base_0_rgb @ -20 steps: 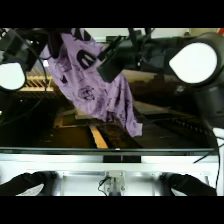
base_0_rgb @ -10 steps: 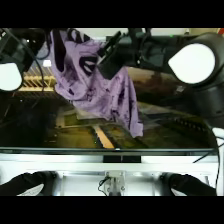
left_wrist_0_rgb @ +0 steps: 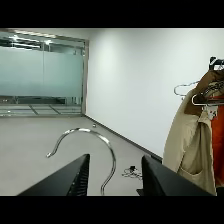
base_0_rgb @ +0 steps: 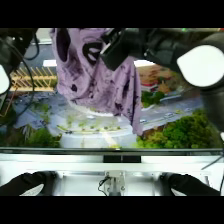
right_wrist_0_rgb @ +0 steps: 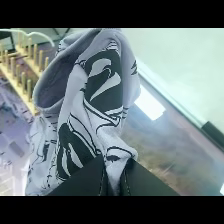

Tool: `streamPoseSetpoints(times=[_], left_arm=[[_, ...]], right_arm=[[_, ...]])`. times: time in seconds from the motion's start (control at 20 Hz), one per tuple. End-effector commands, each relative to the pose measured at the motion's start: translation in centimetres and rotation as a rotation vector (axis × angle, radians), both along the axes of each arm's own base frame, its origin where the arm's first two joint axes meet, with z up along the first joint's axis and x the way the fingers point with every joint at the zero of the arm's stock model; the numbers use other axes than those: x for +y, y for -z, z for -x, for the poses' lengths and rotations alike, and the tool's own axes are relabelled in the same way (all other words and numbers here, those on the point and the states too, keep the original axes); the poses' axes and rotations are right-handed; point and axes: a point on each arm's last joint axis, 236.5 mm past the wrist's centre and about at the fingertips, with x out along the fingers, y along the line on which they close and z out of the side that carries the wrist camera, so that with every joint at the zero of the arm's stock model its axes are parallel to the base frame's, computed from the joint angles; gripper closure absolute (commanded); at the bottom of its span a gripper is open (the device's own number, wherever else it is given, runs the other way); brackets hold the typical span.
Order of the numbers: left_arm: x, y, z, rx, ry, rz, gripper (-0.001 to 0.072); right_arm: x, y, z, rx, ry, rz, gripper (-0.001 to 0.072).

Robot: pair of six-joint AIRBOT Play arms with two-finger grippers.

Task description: Fold the shirts.

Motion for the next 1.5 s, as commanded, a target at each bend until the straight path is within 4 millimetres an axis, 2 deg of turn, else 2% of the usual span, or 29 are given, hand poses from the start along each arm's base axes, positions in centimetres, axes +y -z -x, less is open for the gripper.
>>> streamPoseSetpoints(times=[0.0, 0.2, 0.5, 0.55, 0.6, 0.65, 0.75, 0.85, 0.9, 1.0, 1.1, 1.15, 1.2, 1.35, 1.45], left_arm=[[0.6, -1.3, 1.1, -0.028, -0.004, 0.006, 0.0280], [1.0, -2.0, 1.8, -0.044, -0.004, 0.013, 0.0280], [1.0, -2.1, 1.9, -0.045, -0.004, 0.014, 0.0277], [1.0, -2.2, 2.0, -0.046, -0.003, 0.015, 0.0244], [1.1, -2.3, 2.0, -0.047, -0.004, 0.016, 0.0165], [1.2, -2.5, 2.2, -0.051, -0.004, 0.017, 0.0164], [1.6, -3.3, 3.1, -0.069, -0.004, 0.025, 0.0164], [2.1, -4.2, 4.0, -0.094, -0.011, 0.021, 0.0164], [2.2, -4.5, 4.4, -0.112, -0.022, -0.005, 0.0165], [2.1, -4.3, 4.8, -0.109, -0.020, -0.045, 0.0168], [1.7, -3.1, 4.5, -0.064, 0.000, -0.084, 0.0171], [1.5, -2.3, 4.1, -0.036, 0.008, -0.107, 0.0171], [1.4, -1.4, 3.8, -0.009, 0.014, -0.128, 0.0171], [1.6, 0.5, 2.8, 0.052, 0.017, -0.172, 0.0171], [2.1, 1.1, 2.3, 0.075, 0.010, -0.187, 0.0171]], right_arm=[[-1.1, -1.7, -0.1, -0.060, 0.033, -0.010, 0.0657], [-1.1, -1.9, -0.1, -0.065, 0.034, -0.016, 0.0657], [-1.3, -2.6, -0.4, -0.099, 0.049, -0.023, 0.0657], [-1.6, -2.8, -0.7, -0.110, 0.063, -0.023, 0.0657], [-2.3, -3.0, -1.3, -0.114, 0.104, -0.024, 0.0657], [-3.7, -3.1, -2.2, -0.122, 0.173, -0.017, 0.0657], [-8.3, -4.1, -4.5, -0.173, 0.358, 0.004, 0.0657], [-15.0, -6.3, -5.9, -0.189, 0.541, -0.056, 0.0657], [-19.2, -7.5, -6.2, -0.194, 0.635, -0.085, 0.0657], [-28.3, -9.5, -5.2, -0.230, 0.840, -0.100, 0.0657], [-37.3, -10.9, -2.2, -0.253, 1.071, -0.115, 0.0657], [-41.2, -11.5, 0.0, -0.267, 1.176, -0.121, 0.0657], [-44.2, -12.2, 2.2, -0.290, 1.260, -0.120, 0.0657], [-50.7, -14.8, 8.9, -0.397, 1.483, -0.074, 0.0657], [-53.4, -16.1, 12.6, -0.459, 1.602, -0.062, 0.0657]])
